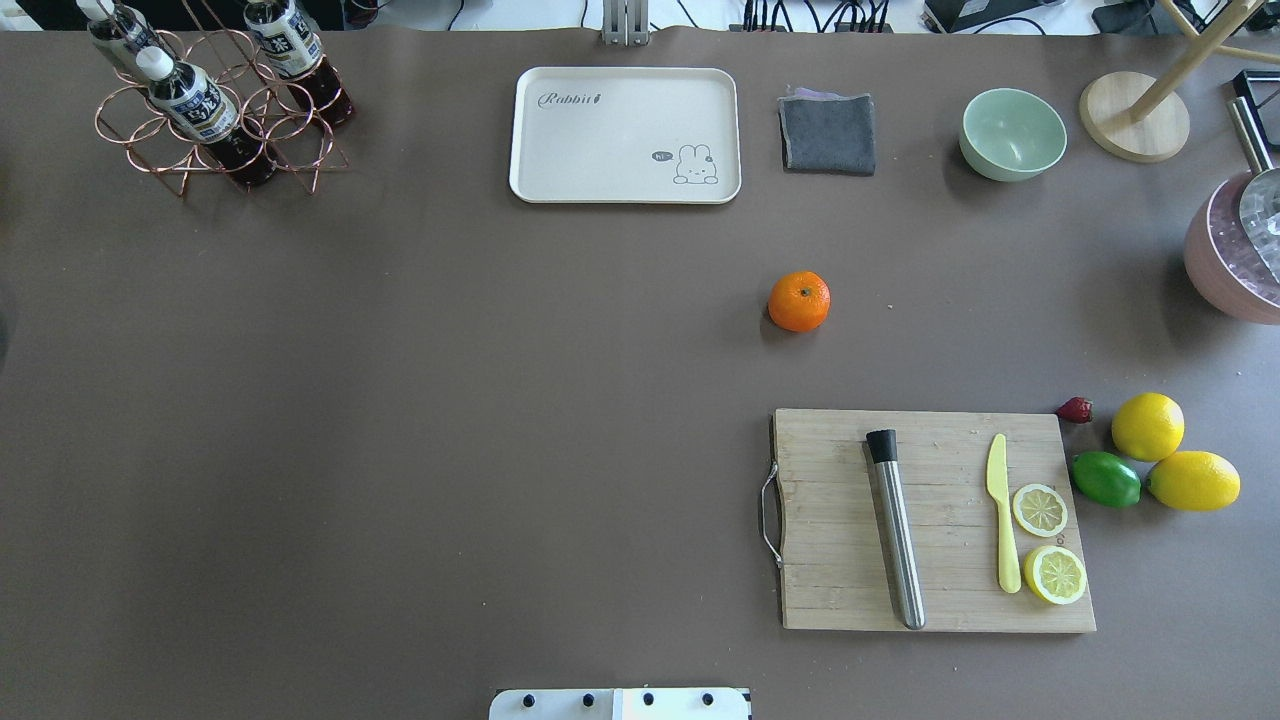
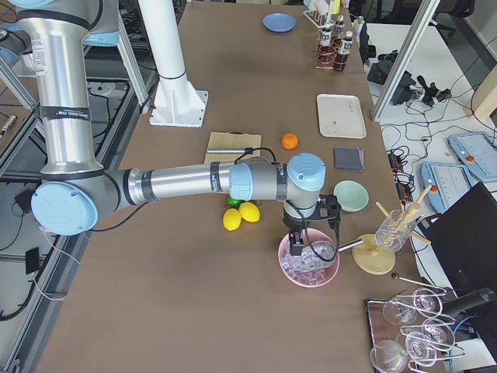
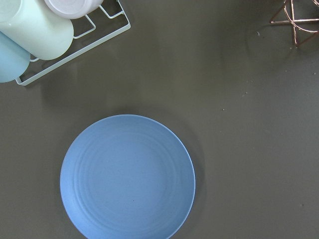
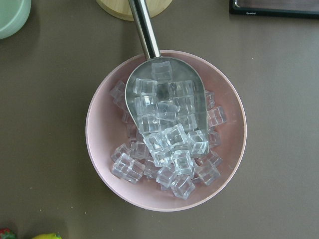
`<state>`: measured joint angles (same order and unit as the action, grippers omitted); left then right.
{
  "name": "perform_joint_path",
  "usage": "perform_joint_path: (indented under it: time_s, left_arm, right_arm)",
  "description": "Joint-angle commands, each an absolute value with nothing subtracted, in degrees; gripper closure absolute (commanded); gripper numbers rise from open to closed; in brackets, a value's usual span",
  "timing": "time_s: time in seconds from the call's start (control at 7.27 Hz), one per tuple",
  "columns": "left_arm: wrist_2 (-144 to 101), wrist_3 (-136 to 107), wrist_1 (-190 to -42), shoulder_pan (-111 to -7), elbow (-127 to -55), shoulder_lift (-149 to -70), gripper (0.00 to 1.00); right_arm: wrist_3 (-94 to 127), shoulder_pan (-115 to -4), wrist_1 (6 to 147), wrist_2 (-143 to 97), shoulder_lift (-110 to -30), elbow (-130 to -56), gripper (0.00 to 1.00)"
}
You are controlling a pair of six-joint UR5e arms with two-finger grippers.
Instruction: Pick orange to plate
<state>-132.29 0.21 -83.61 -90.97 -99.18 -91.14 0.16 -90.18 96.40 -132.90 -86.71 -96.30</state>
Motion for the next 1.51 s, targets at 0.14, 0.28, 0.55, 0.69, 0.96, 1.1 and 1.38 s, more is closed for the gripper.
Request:
perform_joint_path:
  time_s: [0.14, 0.28, 0.55, 0.69, 0.96, 1.1, 1.38]
  left_arm:
    - [-132.5, 0.1, -83.3, -91.0, -99.1, -91.1, 0.02]
    - [-132.5, -0.1, -83.6, -91.0, -99.1, -91.2, 0.02]
    - [-132.5, -0.1, -83.7, -91.0, -99.1, -91.4, 0.02]
    - [-132.5, -0.1, -83.6, -90.9, -99.0, -91.5, 0.02]
    - [-132.5, -0.1, -83.6, -90.9, -99.0, -91.6, 0.02]
    - [-132.1, -0.1, -83.6, -90.8, -98.9, -92.1, 0.02]
    - [-132.2, -0.2, -83.7, -90.8, -99.1, -92.7, 0.02]
  right_arm:
    - [0.2, -90.2, 96.3, -133.1, -86.5, -96.3, 0.0]
    - [0.3, -90.2, 96.3, -133.1, -86.3, -96.4, 0.0]
    - [0.3, -90.2, 96.4, -133.1, -86.2, -96.8, 0.0]
    - [0.3, -90.1, 96.4, -133.2, -86.1, -96.8, 0.0]
    - [0.3, -89.5, 96.7, -132.5, -84.5, -96.2, 0.0]
    - [0.2, -89.5, 96.4, -132.7, -85.1, -96.3, 0.0]
    - [0.2, -89.5, 96.4, -132.8, -85.2, -96.4, 0.0]
